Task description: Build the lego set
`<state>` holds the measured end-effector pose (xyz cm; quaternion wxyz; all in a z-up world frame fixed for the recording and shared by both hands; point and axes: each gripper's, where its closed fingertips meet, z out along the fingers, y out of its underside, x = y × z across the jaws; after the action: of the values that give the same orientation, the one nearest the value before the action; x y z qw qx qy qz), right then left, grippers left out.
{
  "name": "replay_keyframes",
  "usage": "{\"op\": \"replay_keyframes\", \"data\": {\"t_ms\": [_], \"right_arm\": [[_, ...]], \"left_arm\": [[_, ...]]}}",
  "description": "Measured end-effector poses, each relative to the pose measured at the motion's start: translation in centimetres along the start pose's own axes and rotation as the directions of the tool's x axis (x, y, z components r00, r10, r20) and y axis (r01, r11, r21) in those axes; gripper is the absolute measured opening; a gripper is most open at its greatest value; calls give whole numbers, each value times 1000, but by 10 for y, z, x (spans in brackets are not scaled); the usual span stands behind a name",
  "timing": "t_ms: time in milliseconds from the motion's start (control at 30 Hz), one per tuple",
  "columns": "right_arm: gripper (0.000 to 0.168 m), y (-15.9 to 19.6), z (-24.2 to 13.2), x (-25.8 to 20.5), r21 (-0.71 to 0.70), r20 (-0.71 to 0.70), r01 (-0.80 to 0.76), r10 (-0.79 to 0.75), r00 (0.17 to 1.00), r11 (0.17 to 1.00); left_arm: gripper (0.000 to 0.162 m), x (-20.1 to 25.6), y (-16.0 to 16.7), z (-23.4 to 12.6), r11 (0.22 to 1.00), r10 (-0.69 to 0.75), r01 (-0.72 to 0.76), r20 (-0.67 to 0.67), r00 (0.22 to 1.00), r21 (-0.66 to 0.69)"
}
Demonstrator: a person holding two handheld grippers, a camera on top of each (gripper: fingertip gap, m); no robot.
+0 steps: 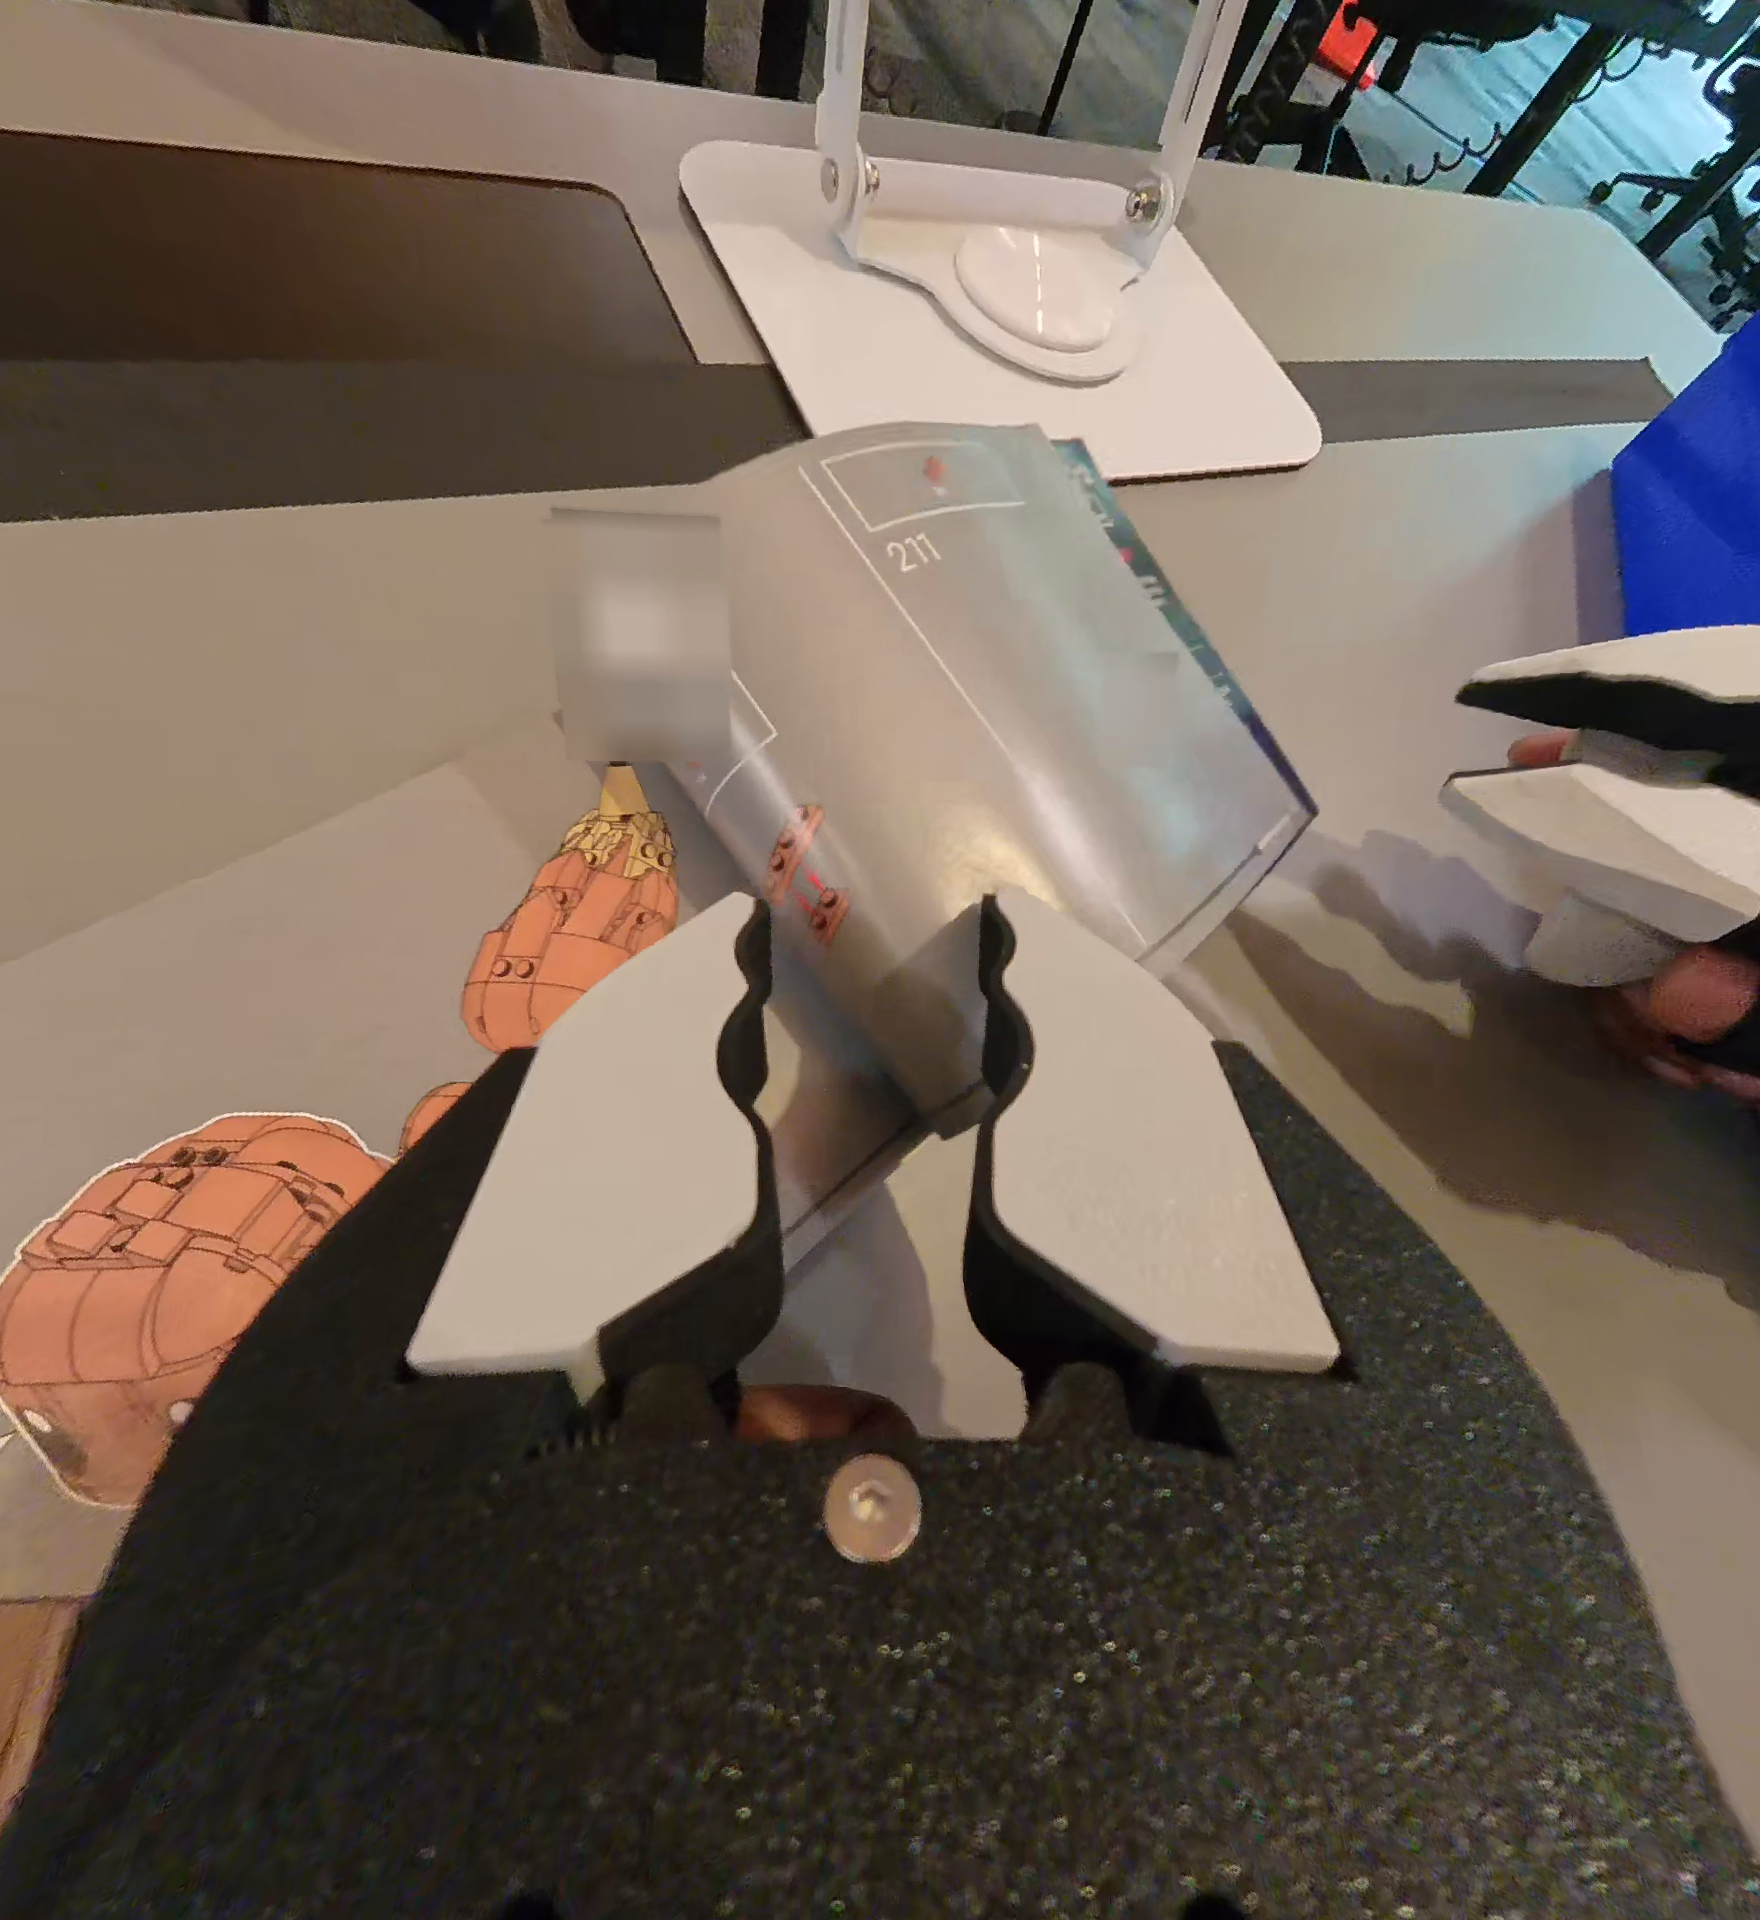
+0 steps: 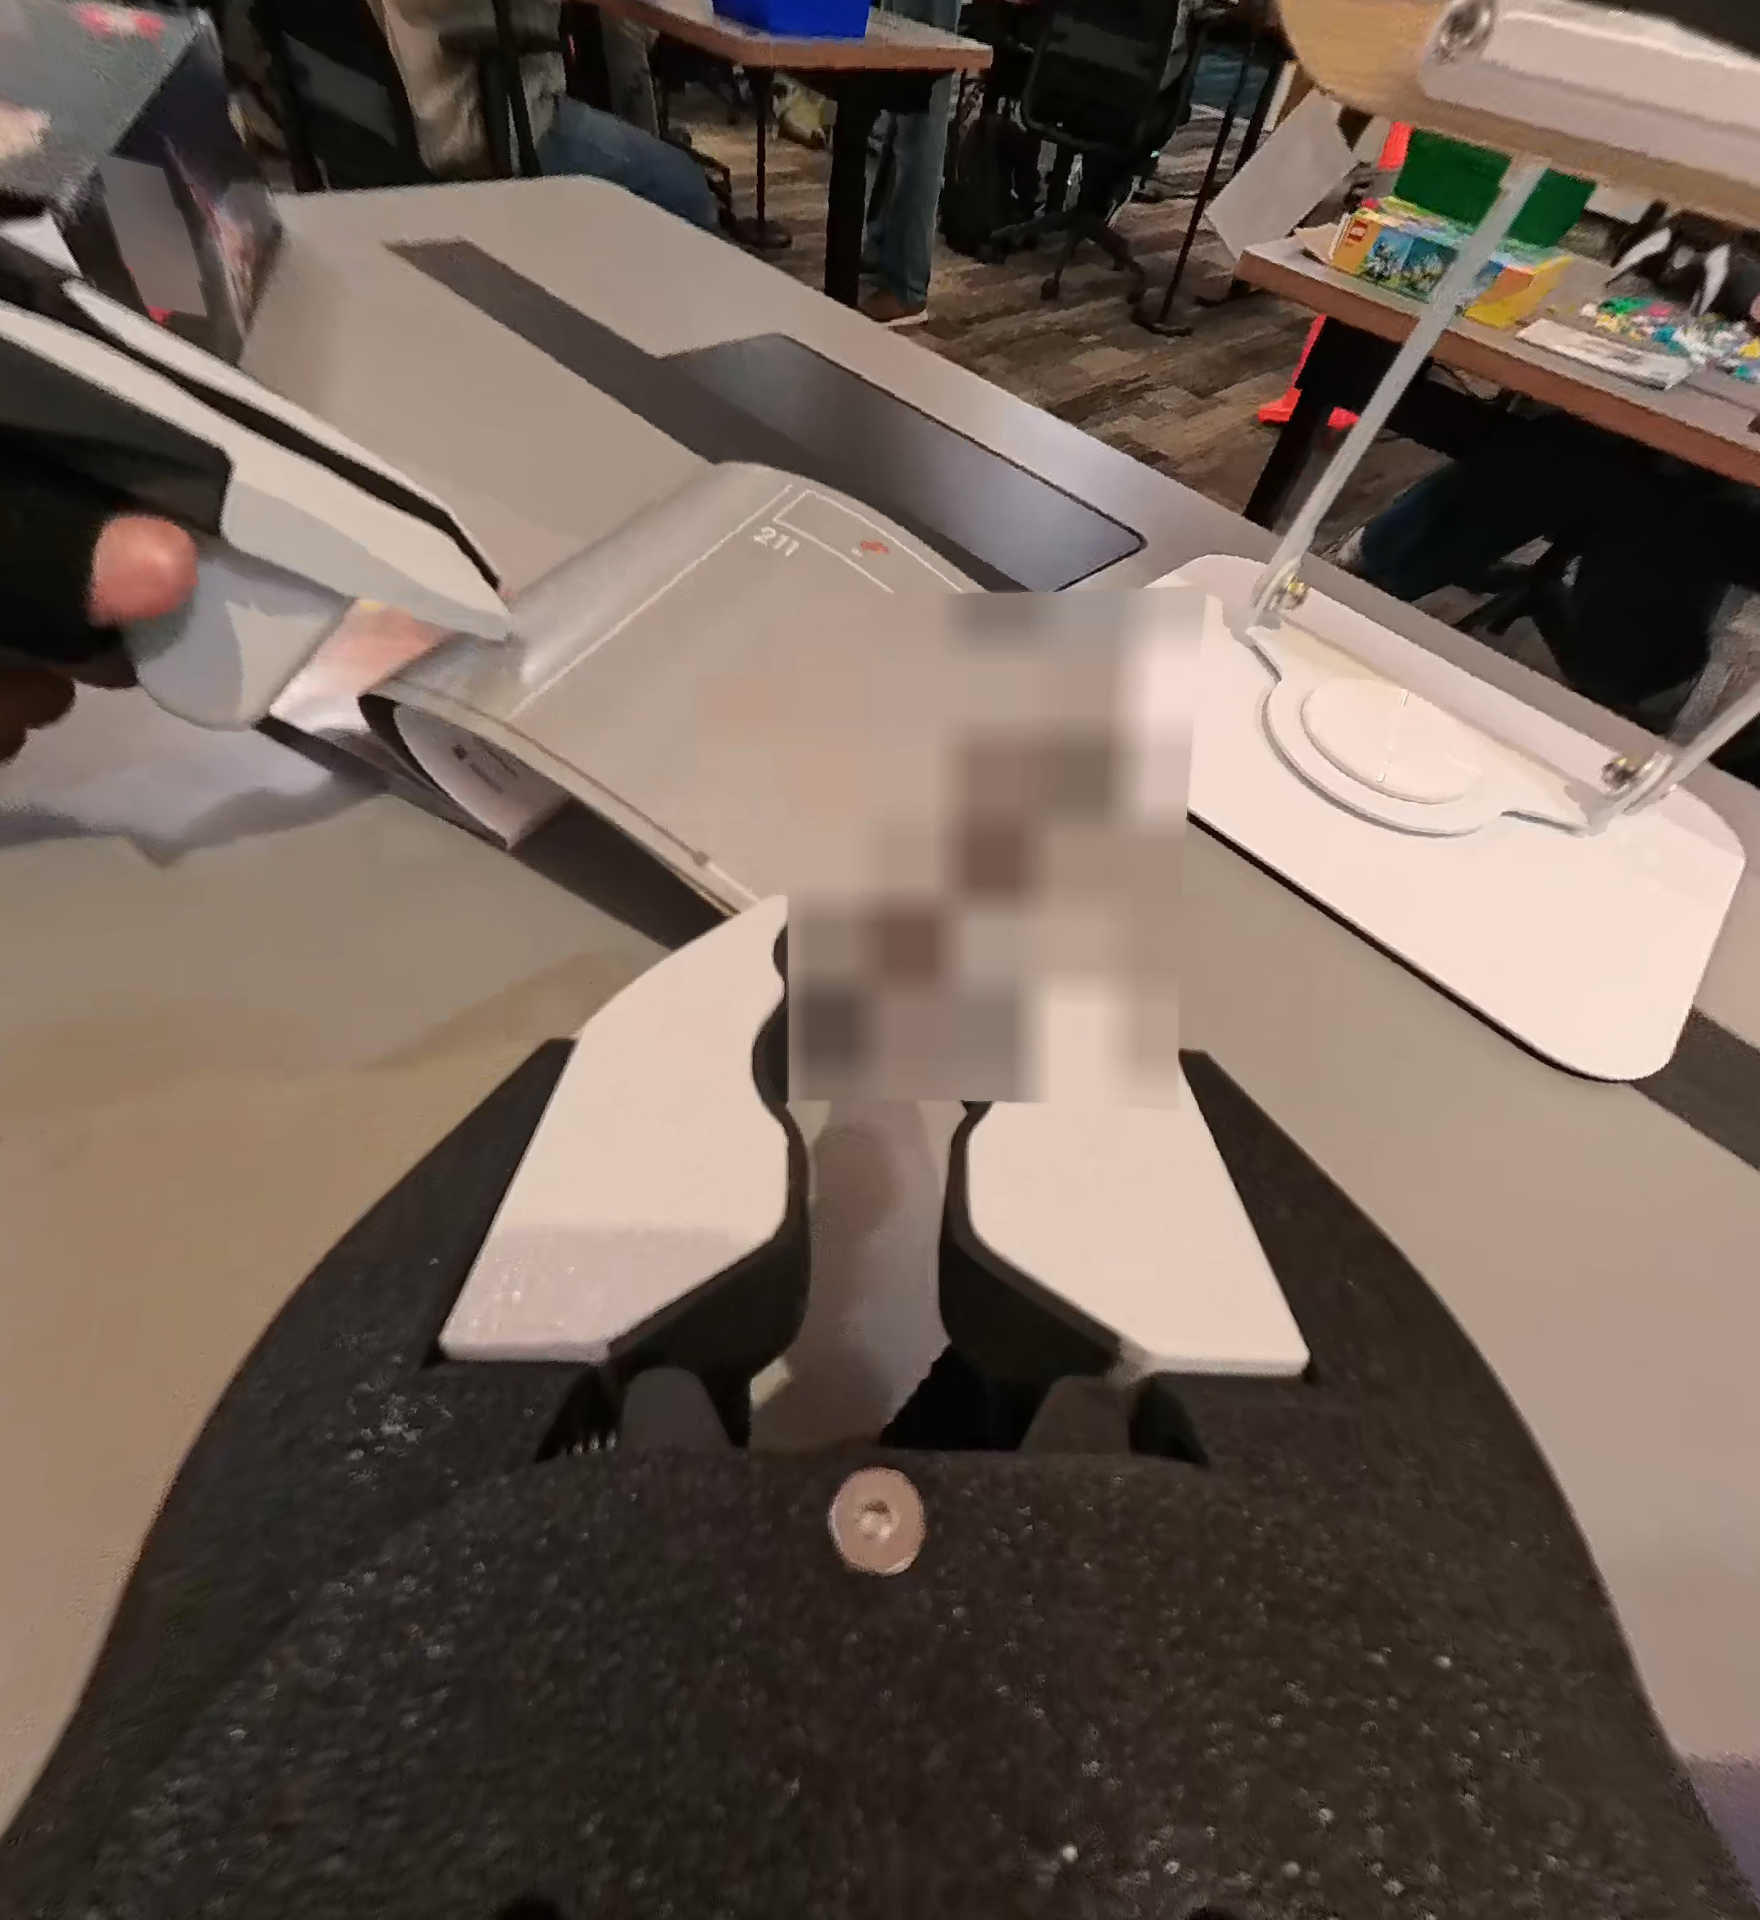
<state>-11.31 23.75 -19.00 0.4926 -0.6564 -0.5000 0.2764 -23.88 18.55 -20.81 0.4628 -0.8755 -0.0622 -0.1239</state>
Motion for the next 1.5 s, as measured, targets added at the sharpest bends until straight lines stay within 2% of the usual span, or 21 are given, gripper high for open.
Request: {"op": "replay_keyframes", "data": {"t_ms": [367,567,867,1267,1500], "right_arm": [[29,8,6,-24,-48,106,205,-199,974,978],[32,13,20,-28,-96,84,358,-351,933,929],[32,19,35,-44,-140,135,466,-450,883,873],[27,24,34,-64,-148,209,494,-461,862,857],[28,25,32,-71,-147,240,488,-448,861,860]], "left_arm": [[39,-5,3,-1,1000,-6,6,6,1000,-9],[39,-5,3,-1,1000,-1,1,8,1000,-14],[39,-4,3,0,1000,7,-7,4,1000,-17],[45,4,-3,-9,998,61,-61,-48,997,0],[52,13,0,-20,970,240,-242,-74,968,-16]]}}
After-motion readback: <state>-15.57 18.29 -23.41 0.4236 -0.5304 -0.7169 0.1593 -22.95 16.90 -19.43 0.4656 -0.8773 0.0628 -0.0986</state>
